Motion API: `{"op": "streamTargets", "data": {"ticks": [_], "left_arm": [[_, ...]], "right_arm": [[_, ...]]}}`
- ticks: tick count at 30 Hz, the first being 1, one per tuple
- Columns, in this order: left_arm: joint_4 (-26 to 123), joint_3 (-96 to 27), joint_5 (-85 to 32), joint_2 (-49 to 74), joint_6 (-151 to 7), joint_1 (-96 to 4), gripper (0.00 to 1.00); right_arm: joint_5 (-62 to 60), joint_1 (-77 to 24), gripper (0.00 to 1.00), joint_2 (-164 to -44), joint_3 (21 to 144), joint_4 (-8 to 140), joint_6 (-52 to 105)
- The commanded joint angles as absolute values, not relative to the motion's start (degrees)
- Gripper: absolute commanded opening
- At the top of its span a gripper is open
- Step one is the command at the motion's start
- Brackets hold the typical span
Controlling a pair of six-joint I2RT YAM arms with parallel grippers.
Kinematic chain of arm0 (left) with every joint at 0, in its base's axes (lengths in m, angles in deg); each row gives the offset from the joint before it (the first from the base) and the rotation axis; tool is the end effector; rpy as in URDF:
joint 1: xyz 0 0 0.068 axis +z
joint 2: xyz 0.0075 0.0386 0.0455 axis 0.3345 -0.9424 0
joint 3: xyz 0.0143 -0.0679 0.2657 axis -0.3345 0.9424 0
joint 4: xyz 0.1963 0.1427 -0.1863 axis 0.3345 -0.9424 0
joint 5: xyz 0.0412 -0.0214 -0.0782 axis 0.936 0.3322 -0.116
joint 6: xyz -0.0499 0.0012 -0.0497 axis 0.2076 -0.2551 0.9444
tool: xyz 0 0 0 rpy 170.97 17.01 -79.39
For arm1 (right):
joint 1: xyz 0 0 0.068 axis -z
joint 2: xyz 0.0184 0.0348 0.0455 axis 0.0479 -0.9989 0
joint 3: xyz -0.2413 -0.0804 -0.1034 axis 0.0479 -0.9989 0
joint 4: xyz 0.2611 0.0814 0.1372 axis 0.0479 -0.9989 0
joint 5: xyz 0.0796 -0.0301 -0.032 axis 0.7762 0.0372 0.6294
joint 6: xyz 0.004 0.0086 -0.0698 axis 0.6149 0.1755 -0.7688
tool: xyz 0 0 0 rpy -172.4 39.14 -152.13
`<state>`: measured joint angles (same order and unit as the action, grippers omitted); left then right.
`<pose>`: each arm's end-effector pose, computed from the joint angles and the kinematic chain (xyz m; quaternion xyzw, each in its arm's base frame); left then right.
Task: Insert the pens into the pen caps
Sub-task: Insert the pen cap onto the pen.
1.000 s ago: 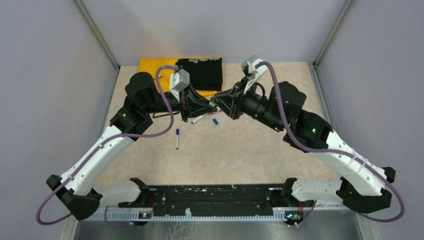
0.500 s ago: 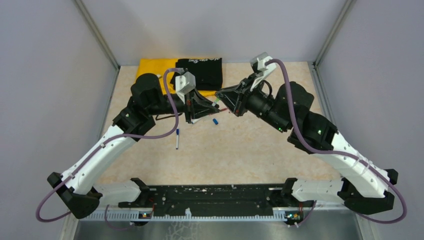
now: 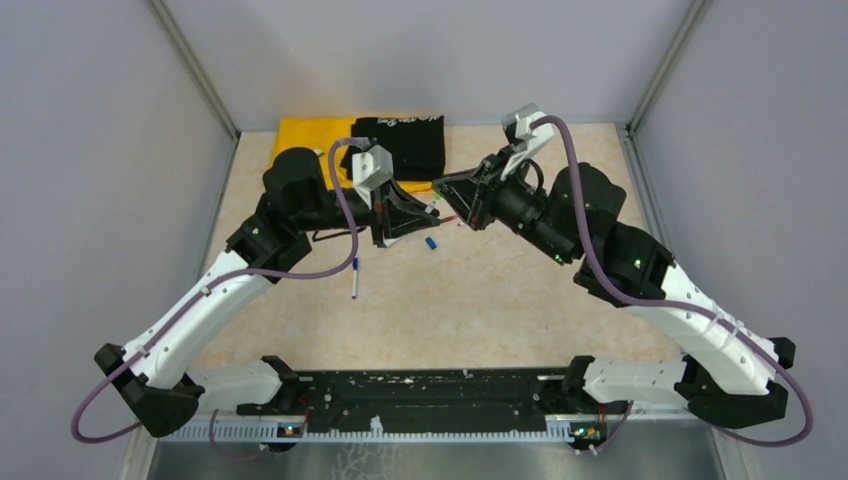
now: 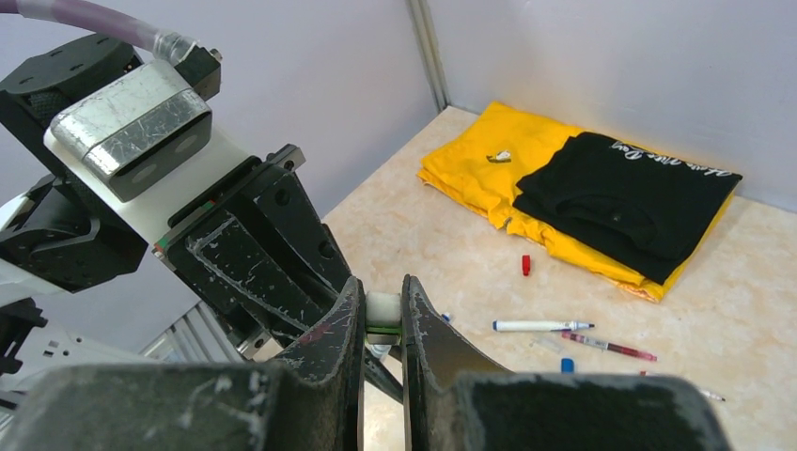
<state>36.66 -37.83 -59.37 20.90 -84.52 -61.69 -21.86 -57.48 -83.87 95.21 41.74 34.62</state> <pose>0.2071 -0.2388 0.4580 0.4756 0.5312 -0.4659 0.5240 0.1376 0.2135 0.5373 -0.1861 0.6691 0.3728 0.6154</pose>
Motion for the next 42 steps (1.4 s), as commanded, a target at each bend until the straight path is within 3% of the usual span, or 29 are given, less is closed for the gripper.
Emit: {"op": "streamTargets", "data": {"ticks": [1, 42], "left_arm": [[36.67, -39.36, -59.45, 20.61, -85.39, -62.25, 0.0], [36.53, -39.33, -58.04, 21.2, -85.95, -62.43, 0.0]], "right_arm": [[-21.38, -57.86, 0.0, -84.54, 95.6, 44.03, 34.82], [-21.79, -57.81, 0.0, -83.92, 93.39, 42.11, 35.75]]}}
